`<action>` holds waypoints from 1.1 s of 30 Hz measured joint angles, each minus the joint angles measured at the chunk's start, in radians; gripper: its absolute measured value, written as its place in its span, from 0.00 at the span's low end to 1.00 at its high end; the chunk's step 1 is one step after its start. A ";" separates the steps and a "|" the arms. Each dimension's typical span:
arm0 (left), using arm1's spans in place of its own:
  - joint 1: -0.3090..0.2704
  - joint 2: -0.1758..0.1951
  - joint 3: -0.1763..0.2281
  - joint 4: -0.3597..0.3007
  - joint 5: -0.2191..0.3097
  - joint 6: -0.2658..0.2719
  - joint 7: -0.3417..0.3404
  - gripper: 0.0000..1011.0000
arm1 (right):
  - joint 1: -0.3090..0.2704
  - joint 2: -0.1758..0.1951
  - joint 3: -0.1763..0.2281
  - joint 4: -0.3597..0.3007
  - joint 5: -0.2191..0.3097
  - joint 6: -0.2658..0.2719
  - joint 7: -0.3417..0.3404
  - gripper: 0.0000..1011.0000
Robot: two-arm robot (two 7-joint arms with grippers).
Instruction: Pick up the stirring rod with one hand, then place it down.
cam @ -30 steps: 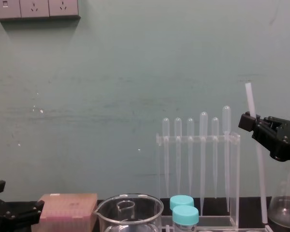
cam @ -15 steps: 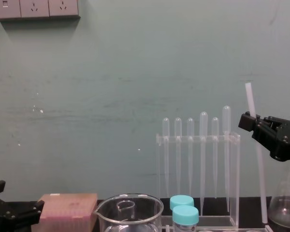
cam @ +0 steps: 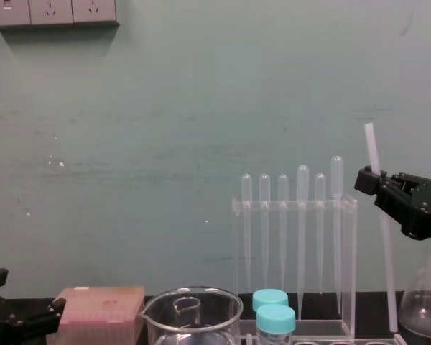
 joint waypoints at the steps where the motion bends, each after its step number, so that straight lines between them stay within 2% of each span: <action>1: 0.000 0.000 0.000 0.000 0.000 0.000 0.000 0.99 | 0.000 0.000 0.000 0.000 0.000 0.000 0.000 0.07; 33: 0.000 0.000 0.000 0.000 0.000 0.000 0.000 0.99 | 0.000 0.000 0.000 0.000 0.000 0.000 0.000 0.07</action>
